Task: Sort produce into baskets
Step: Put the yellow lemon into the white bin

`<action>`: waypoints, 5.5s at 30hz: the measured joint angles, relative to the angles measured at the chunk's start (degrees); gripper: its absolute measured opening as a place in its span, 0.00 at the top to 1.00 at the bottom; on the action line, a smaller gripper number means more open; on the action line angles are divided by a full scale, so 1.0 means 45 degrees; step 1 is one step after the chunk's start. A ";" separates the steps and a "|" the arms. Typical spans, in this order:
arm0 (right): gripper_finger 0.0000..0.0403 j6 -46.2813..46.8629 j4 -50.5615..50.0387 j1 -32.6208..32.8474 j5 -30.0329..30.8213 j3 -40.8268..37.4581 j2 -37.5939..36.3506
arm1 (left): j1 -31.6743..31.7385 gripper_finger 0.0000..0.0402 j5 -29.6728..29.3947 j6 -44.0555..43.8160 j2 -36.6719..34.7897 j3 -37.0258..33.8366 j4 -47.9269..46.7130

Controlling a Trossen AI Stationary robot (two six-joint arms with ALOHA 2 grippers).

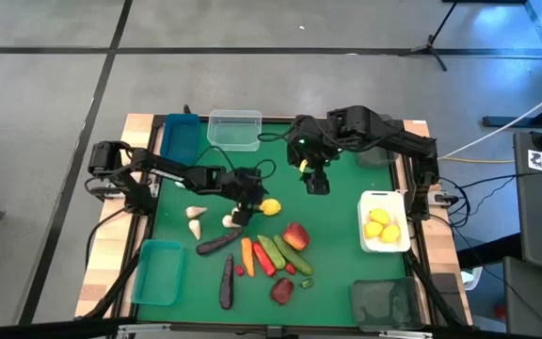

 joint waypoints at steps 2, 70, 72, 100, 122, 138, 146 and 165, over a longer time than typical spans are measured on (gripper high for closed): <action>0.34 -0.0002 0.0001 0.0000 -0.0055 0.0005 -0.0077 | 0.0109 0.28 0.0780 0.0268 0.0000 0.0000 -0.0019; 0.34 0.1319 0.0007 0.1185 -0.0174 0.0005 -0.0334 | -0.3103 0.54 -0.9109 -1.0554 0.2961 0.0061 0.2622; 0.34 0.1415 -0.0002 0.1259 -0.0582 0.0005 -0.0624 | -0.3119 0.53 -0.9107 -1.0202 0.2553 0.0073 0.2636; 0.34 1.2428 0.2165 1.0626 0.9095 -0.8617 -1.0287 | -0.2745 0.50 -0.3989 -0.6186 -0.1939 0.0323 0.5804; 0.34 1.2281 0.5287 1.2014 0.9176 -1.1490 -0.9910 | -0.0742 0.50 0.0405 -0.5486 0.6286 0.8373 0.5581; 0.34 1.2276 0.5263 1.2026 0.9409 -1.1482 -0.9895 | -0.0720 0.50 0.0447 -0.4727 0.9698 1.3371 0.5474; 0.34 1.2262 0.5183 1.2026 0.9331 -1.1482 -0.9895 | -0.0768 0.50 0.0444 -0.4578 1.1006 1.5445 0.5202; 0.34 1.2621 0.5136 1.1992 0.9331 -1.2361 -0.9885 | -0.0734 0.50 0.0275 -0.3518 1.2980 1.7918 0.4722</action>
